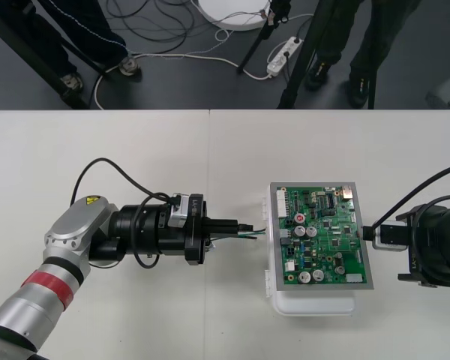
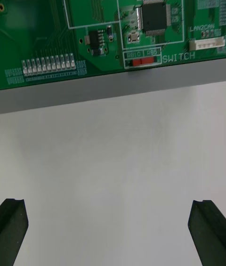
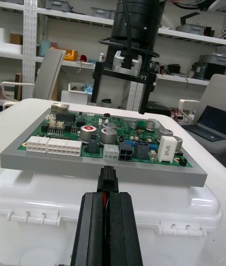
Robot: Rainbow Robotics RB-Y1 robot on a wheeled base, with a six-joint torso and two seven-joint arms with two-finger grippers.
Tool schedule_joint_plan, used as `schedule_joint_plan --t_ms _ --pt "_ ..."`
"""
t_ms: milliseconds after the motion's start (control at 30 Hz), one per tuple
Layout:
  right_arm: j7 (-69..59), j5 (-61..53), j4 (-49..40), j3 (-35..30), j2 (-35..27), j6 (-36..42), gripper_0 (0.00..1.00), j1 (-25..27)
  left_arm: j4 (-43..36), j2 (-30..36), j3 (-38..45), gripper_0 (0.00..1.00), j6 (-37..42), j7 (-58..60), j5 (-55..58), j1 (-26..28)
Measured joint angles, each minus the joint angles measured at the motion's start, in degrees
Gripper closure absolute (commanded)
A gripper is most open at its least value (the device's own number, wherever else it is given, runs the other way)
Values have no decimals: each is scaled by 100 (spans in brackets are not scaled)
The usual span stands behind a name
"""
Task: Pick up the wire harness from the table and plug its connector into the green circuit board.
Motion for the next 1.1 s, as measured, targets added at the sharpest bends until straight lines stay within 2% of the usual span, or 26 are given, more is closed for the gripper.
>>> schedule_joint_plan --t_ms 167,533,1100 --pt "-238 18 15 244 10 -234 0 -305 0 -2 -186 100 19 0 96 -6" --pt "-533 484 395 1161 222 -238 0 -1155 0 -28 -343 100 149 0 159 -6" --pt "-458 551 649 1628 441 -124 0 -1573 1 -98 -651 100 494 0 296 -7"
